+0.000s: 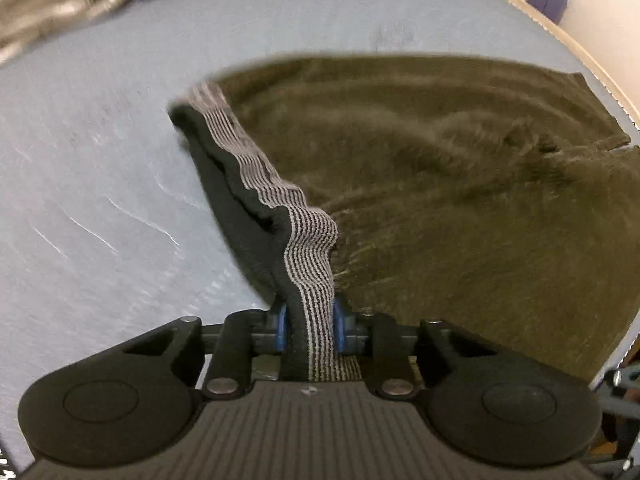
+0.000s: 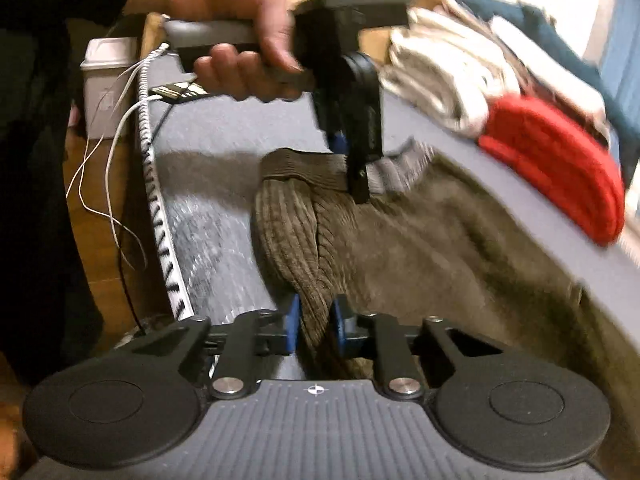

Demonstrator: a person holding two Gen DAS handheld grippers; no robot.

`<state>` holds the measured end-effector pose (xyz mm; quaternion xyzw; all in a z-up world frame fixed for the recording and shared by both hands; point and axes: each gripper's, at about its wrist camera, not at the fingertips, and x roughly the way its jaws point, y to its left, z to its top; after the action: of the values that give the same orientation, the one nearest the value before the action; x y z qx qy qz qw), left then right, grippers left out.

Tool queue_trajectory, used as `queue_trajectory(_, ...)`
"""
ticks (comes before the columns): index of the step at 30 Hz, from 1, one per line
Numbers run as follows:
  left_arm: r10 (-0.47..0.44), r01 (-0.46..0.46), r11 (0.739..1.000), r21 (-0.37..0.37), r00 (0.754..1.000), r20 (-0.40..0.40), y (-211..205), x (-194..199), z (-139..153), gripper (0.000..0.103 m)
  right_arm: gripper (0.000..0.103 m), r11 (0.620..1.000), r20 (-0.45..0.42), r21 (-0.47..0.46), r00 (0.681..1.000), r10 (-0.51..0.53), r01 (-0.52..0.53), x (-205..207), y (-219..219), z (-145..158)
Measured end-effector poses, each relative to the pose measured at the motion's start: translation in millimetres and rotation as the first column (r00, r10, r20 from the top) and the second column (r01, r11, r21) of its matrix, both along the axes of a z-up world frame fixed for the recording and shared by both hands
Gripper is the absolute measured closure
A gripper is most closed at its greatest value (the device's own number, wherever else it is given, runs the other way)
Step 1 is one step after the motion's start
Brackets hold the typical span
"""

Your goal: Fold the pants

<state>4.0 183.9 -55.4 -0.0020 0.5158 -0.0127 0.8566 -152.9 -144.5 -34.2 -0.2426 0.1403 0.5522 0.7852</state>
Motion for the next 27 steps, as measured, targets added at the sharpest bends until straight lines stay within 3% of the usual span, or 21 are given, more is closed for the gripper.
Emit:
queue_trajectory(2, 0.0, -0.001, 0.999, 0.047, 1.0, 0.018, 5.3, -11.2, 15.9, 0.08, 0.087, 0.998, 0.031, 0.053, 0.999, 0.039, -0.04, -7.8, -0.8, 13.3)
queue_trajectory(4, 0.007, -0.006, 0.999, 0.044, 1.0, -0.007, 13.1, -19.9, 17.3, 0.079, 0.087, 0.994, 0.031, 0.093, 0.998, 0.054, -0.057, -10.2, -0.1, 23.2)
queue_trajectory(8, 0.01, 0.0, 0.994, 0.106, 0.996, -0.087, 9.3, -24.0, -1.7, 0.06, 0.084, 0.997, 0.0, 0.011, 0.997, 0.078, -0.078, -8.6, 7.6, 17.1)
queue_trajectory(11, 0.056, -0.051, 0.985, 0.166, 0.998, -0.026, 4.4, -23.8, 15.8, 0.047, 0.083, 0.989, -0.037, 0.01, 0.988, 0.147, -0.147, -13.0, 1.9, 21.9)
queue_trajectory(13, 0.084, -0.092, 0.976, 0.198, 0.995, 0.044, 1.0, -25.6, 33.2, 0.045, 0.067, 0.989, -0.032, 0.043, 0.99, 0.14, -0.138, -14.5, -5.8, 31.4)
queue_trajectory(14, 0.083, -0.095, 0.978, 0.185, 0.994, 0.071, -2.4, -24.1, 39.7, 0.045, 0.053, 0.991, -0.041, 0.07, 0.992, 0.119, -0.116, -12.1, -11.1, 35.5)
queue_trajectory(15, 0.072, -0.087, 0.984, 0.155, 0.993, 0.097, -6.5, -20.6, 44.8, 0.045, 0.049, 0.991, -0.056, 0.092, 0.993, 0.101, -0.095, -8.7, -15.5, 38.0)
queue_trajectory(19, -0.027, 0.02, 0.999, 0.046, 0.989, 0.146, -28.0, -19.9, 52.3, 0.045, 0.049, 0.992, -0.18, 0.119, 0.983, -0.029, 0.051, 23.5, -31.9, 39.8)
queue_trajectory(22, -0.093, 0.094, 0.996, -0.003, 0.992, 0.087, -46.4, -11.0, 31.9, 0.045, 0.048, 0.986, -0.255, 0.049, 0.957, -0.14, 0.157, 44.2, -34.5, 25.2)
queue_trajectory(25, -0.095, 0.104, 0.99, 0.09, 0.991, -0.094, -57.8, 2.4, -12.0, 0.046, 0.042, 0.975, -0.316, -0.098, 0.923, -0.221, 0.2, 61.2, -29.4, 3.7)
queue_trajectory(27, -0.113, 0.126, 0.985, 0.119, 0.988, -0.11, -61.7, 7.0, -19.9, 0.045, 0.037, 0.969, -0.359, -0.077, 0.9, -0.246, 0.234, 69.0, -34.0, 3.3)
